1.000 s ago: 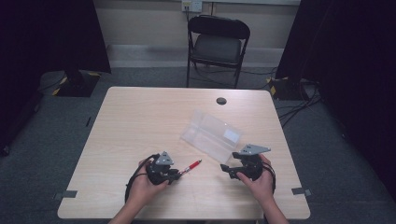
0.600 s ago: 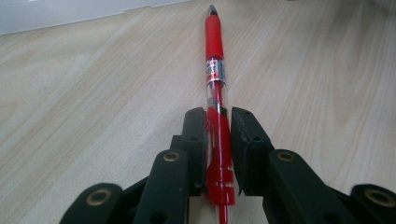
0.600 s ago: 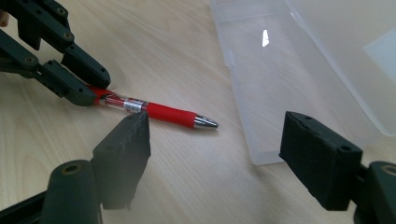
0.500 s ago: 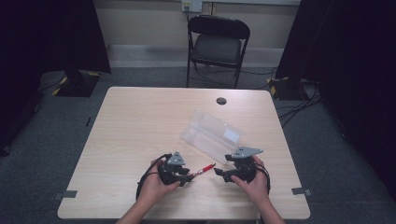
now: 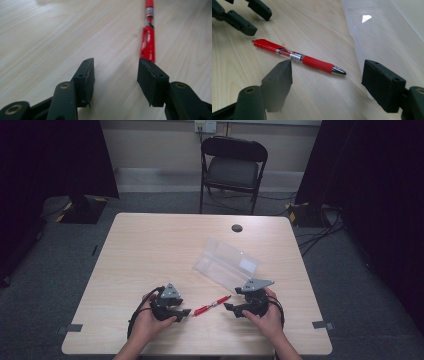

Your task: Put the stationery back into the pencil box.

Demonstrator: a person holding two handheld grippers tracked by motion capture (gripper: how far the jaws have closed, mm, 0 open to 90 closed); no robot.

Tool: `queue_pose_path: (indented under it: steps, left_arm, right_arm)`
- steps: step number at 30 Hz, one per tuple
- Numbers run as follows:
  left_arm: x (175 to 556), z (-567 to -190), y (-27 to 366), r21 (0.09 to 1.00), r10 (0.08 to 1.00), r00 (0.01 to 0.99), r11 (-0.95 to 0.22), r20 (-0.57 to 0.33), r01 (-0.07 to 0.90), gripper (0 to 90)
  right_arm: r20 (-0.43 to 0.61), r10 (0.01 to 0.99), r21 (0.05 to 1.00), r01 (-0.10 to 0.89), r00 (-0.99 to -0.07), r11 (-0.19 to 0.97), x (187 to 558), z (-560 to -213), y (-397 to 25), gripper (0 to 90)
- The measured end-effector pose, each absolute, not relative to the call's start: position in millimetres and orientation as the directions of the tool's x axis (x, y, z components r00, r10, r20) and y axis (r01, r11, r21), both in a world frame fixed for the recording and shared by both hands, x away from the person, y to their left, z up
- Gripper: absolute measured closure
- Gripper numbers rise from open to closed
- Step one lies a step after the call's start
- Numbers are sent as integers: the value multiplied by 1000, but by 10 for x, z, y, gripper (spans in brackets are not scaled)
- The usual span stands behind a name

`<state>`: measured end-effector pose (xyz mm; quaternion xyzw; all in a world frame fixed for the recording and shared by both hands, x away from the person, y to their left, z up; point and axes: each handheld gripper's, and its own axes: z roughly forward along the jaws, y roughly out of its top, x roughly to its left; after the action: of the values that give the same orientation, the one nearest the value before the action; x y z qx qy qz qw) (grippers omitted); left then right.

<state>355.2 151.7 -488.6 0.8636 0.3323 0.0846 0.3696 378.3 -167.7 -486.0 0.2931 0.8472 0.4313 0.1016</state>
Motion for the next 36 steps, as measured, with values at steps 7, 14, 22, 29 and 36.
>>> queue_pose_path:
  steps: [7, 14, 22, 29, 36]
  left_arm:
    - [3531, -4889, 1513, 696, 631, 769, -507, -102, 508, 434]
    - [3389, -4918, 1416, 713, 620, 780, -507, -89, 485, 360]
    - [3433, -4957, 1262, 730, 633, 774, -522, -13, 440, 337]
    - [3545, -4965, 1370, 734, 679, 734, -501, 5, 458, 345]
    - [3585, -4978, 1507, 744, 696, 717, -466, -26, 479, 331]
  right_arm:
    - [72, 570, 784, 400, -818, 475, 3794, -4894, -1631, 239]
    - [71, 574, 780, 404, -816, 478, 3792, -4896, -1640, 239]
    - [71, 564, 783, 396, -823, 480, 3800, -4905, -1607, 239]
    - [71, 543, 787, 381, -837, 484, 3803, -4918, -1551, 243]
    - [63, 524, 776, 372, -849, 509, 3797, -4963, -1488, 284]
